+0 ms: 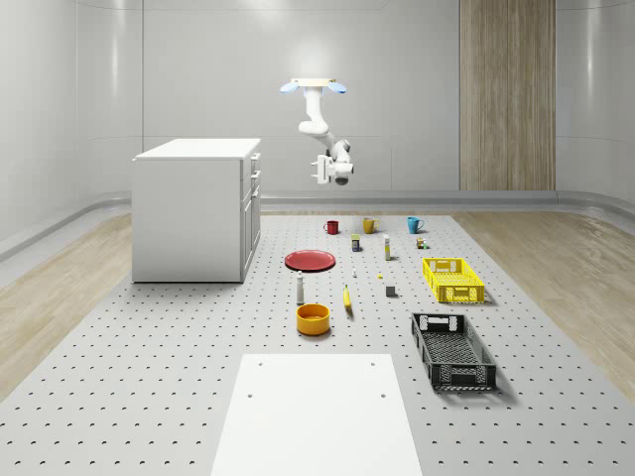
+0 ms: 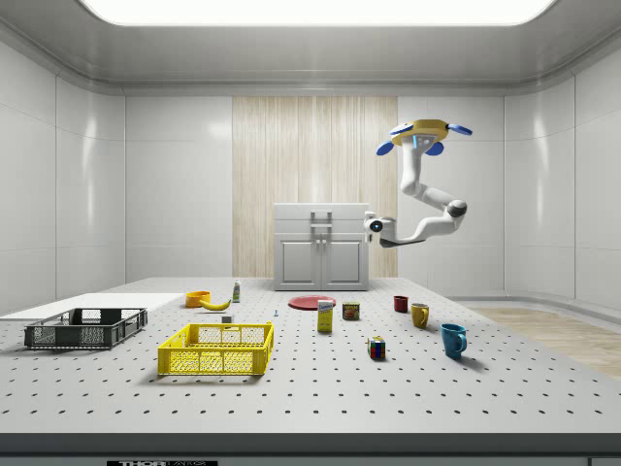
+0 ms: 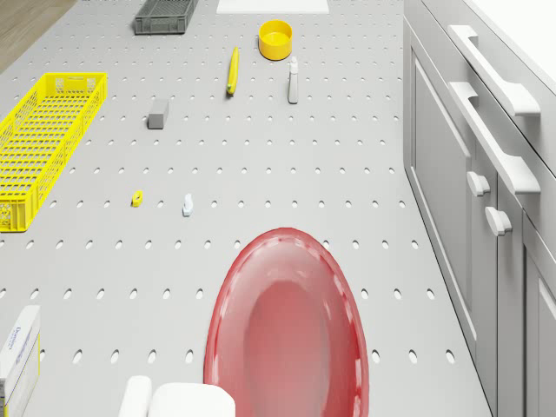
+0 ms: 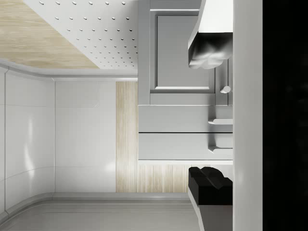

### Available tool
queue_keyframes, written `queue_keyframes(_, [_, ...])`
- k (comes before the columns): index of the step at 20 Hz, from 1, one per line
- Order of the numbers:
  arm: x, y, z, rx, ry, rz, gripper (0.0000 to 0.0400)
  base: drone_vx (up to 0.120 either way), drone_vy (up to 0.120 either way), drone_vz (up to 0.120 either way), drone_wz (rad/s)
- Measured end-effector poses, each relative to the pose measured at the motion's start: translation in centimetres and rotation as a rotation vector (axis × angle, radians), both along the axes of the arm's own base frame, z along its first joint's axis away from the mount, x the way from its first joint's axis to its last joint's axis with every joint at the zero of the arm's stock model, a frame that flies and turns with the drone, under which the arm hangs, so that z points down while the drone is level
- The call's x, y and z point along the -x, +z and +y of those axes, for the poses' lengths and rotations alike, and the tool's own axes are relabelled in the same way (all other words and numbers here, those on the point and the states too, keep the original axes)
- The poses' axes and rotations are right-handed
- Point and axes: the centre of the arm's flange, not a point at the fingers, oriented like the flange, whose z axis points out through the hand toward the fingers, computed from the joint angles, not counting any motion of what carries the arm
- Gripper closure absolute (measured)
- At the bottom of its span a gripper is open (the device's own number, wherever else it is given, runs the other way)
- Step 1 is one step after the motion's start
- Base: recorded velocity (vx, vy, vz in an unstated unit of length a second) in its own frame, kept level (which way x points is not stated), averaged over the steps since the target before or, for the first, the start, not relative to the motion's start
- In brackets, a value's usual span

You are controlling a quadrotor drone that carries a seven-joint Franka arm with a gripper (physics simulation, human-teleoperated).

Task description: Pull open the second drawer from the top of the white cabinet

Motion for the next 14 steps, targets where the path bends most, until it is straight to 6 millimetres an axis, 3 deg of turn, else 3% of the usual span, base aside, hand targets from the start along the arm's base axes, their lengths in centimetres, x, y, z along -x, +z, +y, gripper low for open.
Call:
queue_keyframes(7, [0.00, 0.00, 0.00, 0.000, 0.000, 0.000, 0.0100, 0.120, -0.109, 0.000, 0.000])
queue_keyframes(14, [0.00, 0.00, 0.00, 0.000, 0.000, 0.000, 0.0100, 0.120, 0.000, 0.000, 0.000])
